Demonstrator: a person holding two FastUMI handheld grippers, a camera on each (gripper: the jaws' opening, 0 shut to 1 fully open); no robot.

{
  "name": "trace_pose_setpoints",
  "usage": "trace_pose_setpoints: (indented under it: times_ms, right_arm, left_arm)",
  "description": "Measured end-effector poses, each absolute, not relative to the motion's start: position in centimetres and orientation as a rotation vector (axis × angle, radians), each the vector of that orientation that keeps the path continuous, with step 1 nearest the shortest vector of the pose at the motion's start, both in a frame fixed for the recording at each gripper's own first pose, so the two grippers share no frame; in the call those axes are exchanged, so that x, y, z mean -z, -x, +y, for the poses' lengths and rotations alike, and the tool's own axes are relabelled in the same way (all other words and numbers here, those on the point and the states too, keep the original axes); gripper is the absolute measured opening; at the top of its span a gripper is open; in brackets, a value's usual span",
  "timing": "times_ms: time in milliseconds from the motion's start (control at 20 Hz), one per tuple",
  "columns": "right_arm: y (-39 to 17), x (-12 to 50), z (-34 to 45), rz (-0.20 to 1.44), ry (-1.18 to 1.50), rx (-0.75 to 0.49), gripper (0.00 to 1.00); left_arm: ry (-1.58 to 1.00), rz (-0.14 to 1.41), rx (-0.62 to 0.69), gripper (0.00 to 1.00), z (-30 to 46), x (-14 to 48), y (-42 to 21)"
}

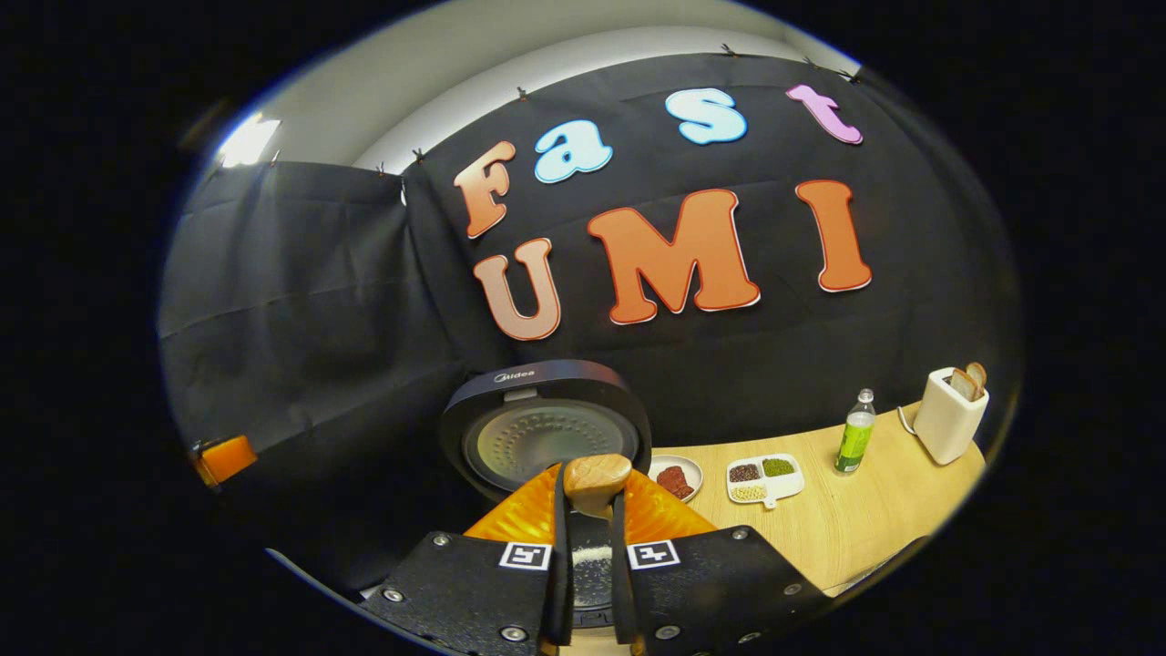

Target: Close the left gripper, press the button to open the rice cooker; take a wooden spoon from the chopstick holder with the right hand, scoop a spoonful of rice and pour it into the rice cooker, then put the wooden spoon back into the chopstick holder.

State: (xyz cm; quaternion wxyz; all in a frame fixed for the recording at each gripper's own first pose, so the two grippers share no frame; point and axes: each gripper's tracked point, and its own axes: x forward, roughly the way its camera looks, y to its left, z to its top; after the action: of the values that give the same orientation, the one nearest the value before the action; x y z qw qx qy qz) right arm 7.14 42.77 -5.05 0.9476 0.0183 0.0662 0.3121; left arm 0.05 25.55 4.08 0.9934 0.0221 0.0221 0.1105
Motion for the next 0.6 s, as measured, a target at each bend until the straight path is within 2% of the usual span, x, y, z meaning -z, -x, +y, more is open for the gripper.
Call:
trace_pose_setpoints:
  times_ms: [100,350,400,600]
  right_arm:
    - [-7.3,5.4,43.0,0.114,0.037,-0.655,0.16]
    - [-6.0,6.4,44.1,0.078,0.21,-0.698,0.16]
    - [-5.6,6.8,44.1,0.074,0.234,-0.705,0.16]
    - [-5.2,7.3,44.2,0.079,0.259,-0.717,0.16]
  left_arm:
    - [-0.042,0.041,-0.226,1.0,25.7,-4.2,0.1]
    - [-0.046,0.04,-0.237,1.0,25.8,-4.1,0.4]
    - [-0.046,0.041,-0.239,0.97,25.8,-4.1,0.4]
    - [-0.049,0.047,-0.244,0.97,26.0,-4.0,0.5]
